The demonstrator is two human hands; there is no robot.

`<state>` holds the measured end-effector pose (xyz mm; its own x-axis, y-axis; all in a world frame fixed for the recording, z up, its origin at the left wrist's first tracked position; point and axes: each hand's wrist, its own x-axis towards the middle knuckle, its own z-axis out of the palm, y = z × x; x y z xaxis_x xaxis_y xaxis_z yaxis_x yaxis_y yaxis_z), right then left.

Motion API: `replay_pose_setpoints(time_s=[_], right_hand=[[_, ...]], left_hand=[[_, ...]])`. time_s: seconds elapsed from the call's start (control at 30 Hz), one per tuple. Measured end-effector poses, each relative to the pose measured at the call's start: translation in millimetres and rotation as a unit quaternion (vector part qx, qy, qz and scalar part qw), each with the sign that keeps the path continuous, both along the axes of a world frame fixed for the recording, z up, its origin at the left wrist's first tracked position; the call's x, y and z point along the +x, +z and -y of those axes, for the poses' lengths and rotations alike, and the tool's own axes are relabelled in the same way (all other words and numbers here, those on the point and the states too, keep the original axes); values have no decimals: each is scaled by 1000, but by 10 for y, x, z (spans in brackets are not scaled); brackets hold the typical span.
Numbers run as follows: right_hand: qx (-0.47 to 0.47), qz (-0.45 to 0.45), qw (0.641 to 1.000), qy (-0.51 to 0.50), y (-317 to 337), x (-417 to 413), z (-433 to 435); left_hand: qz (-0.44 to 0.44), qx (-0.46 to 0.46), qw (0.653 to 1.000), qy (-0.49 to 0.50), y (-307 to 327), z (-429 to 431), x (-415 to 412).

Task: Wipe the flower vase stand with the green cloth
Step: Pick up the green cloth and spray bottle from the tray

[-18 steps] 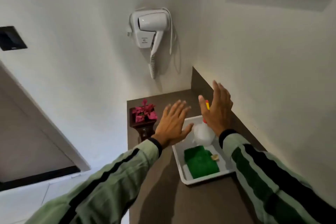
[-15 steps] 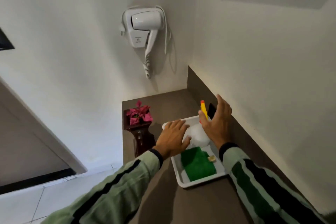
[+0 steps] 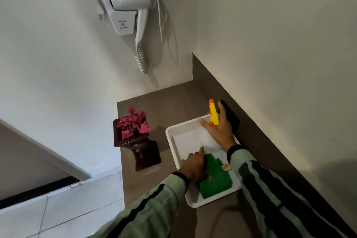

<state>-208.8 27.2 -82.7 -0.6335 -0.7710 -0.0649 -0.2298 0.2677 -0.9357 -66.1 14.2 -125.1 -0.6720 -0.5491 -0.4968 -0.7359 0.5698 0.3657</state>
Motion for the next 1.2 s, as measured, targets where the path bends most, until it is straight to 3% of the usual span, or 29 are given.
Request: replay_pose_setpoints(time_s=[0.23, 0.37, 0.5, 0.67, 0.8, 1.0, 1.2], right_hand=[[-13, -90, 996, 15, -46, 14, 72], [-52, -117, 992, -22, 56, 63, -72], [-98, -165, 981, -28, 390, 254, -125], [-69, -166, 981, 76, 563, 494, -220], [-43, -197, 965, 169, 575, 748, -330], [-32, -277, 929, 243, 579, 1100, -492], [9, -317, 916, 245, 516, 1276, -605]], left_hand=[[-20, 34, 999, 23, 87, 36, 4], [-81, 88, 992, 42, 281, -12, 158], [-155, 71, 983, 73, 669, -41, 438], [-223, 53, 964, 138, 1141, 38, 1034], [-276, 66, 930, 232, 1298, 96, 1769], [-271, 5, 895, 354, 1261, 124, 2755], [-367, -25, 793, 485, 1144, 66, 3293]])
